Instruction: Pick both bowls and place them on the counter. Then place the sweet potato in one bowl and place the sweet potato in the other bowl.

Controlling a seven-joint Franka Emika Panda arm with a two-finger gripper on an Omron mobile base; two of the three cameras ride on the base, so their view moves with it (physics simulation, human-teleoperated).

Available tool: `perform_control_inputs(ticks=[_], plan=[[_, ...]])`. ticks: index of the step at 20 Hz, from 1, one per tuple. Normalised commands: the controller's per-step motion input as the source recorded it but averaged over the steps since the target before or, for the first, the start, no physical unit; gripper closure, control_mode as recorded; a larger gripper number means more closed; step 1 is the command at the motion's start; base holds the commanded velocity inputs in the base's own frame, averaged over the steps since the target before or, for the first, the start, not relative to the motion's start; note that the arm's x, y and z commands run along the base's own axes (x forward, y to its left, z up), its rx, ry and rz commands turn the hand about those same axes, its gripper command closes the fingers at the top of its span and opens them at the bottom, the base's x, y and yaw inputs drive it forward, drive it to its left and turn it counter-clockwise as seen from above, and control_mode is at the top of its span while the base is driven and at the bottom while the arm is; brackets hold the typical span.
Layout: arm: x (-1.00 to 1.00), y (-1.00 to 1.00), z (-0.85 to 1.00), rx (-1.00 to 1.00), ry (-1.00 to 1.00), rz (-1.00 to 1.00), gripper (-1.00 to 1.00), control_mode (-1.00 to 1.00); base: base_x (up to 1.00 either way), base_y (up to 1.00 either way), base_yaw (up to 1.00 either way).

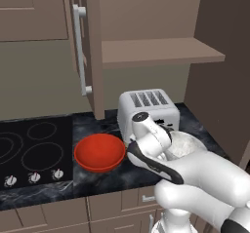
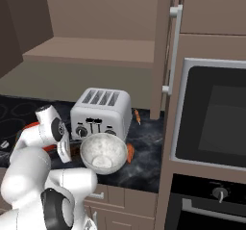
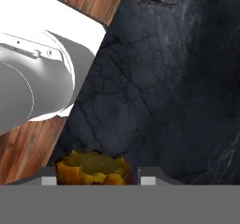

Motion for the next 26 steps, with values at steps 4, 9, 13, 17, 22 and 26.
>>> perform_control_inputs(ticks=[4, 9, 13, 17, 22, 26], plan=[[-0.15, 0.00, 0.23, 0.00, 0.00, 0.00, 1.00, -1.00, 0.00, 0.00, 0.00], [-0.10, 0.03, 0.20, 0.00, 0.00, 0.00, 1.00, -1.00, 0.00, 0.00, 0.00], [-0.01, 0.04, 0.08, 0.03, 0.00, 0.00, 1.00, -1.00, 0.00, 0.00, 0.00], [0.00, 0.05, 0.03, 0.07, 0.00, 0.01, 1.00, -1.00, 0.00, 0.00, 0.00], [0.00, 0.23, 0.02, 0.07, 0.00, 0.04, 1.00, -1.00, 0.00, 0.00, 0.00], [0.00, 0.17, 0.02, 0.08, 0.00, 0.10, 1.00, -1.00, 0.00, 0.00, 0.00]])
